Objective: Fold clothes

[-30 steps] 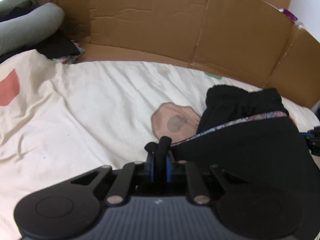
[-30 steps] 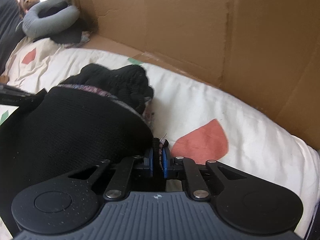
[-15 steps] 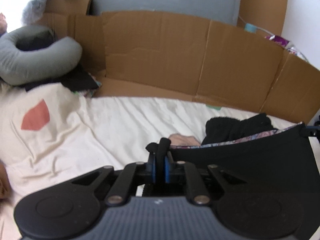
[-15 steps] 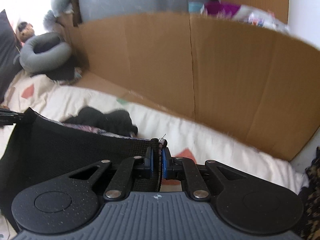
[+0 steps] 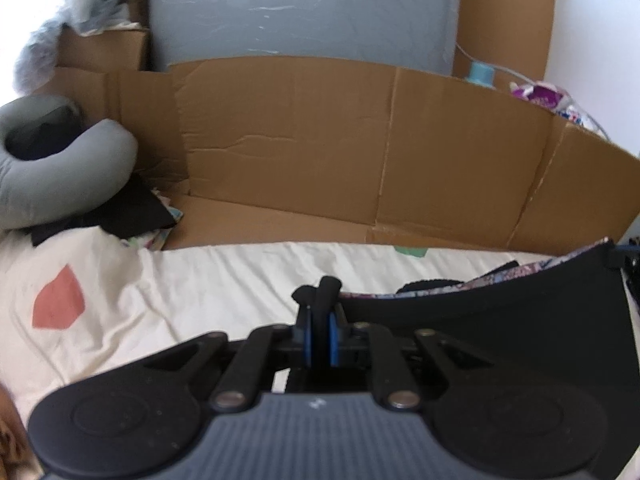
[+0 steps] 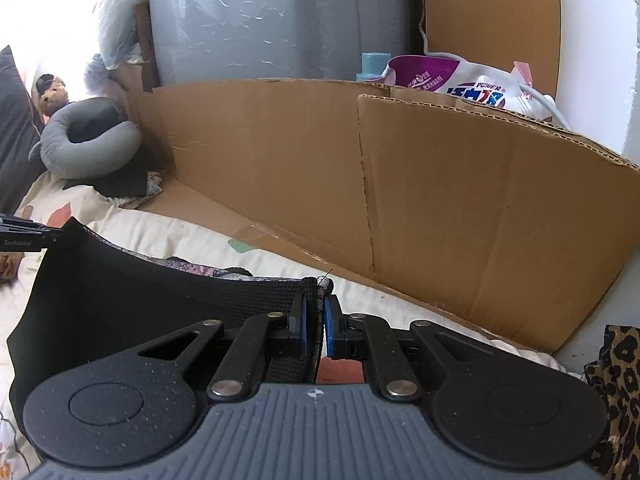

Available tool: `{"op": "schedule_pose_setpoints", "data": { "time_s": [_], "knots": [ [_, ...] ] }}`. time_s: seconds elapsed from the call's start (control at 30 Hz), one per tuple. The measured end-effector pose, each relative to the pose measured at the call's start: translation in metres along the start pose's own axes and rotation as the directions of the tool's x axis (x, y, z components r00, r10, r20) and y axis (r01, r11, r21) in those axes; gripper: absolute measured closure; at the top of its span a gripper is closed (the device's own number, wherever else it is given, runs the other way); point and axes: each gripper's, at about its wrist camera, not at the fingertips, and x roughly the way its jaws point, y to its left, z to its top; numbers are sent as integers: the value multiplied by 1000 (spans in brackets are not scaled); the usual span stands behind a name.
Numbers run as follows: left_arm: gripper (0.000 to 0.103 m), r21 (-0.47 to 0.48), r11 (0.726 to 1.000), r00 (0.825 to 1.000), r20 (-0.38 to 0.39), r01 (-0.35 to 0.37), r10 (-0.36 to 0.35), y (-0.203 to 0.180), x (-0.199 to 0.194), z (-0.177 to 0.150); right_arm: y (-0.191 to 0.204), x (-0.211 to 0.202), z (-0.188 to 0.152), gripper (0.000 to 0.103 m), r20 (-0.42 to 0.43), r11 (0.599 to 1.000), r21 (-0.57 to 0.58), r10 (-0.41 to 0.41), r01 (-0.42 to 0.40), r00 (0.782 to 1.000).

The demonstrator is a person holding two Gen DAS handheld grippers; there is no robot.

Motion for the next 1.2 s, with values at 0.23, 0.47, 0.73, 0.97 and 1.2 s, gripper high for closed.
{"op": "schedule_pose_setpoints", "data": {
  "time_s": [0.23,0.47,0.73,0.97,1.2],
  "knots": [
    [94,17,1000,1000,-23,14,-14,-1,19,6,-8,13,-1,96,-38,1000,-15,-19,19,999],
    [94,53,999,999,-36,13,-11,-4,34,15,-11,22,7,96,-61,998,-54,-33,29,998],
    [94,82,996,995,-94,26,-18,-6,65,11,-19,49,0,96,-132,998,-49,-52,46,990],
    [89,73,997,987,-162,28,-16,-5,92,-4,-18,70,-18,94,-162,998,-44,-56,50,985],
    [52,18,997,987,-144,-74,76,16,83,-3,-24,66,-38,89,-175,995,-1,-101,102,979]
  ]
}}
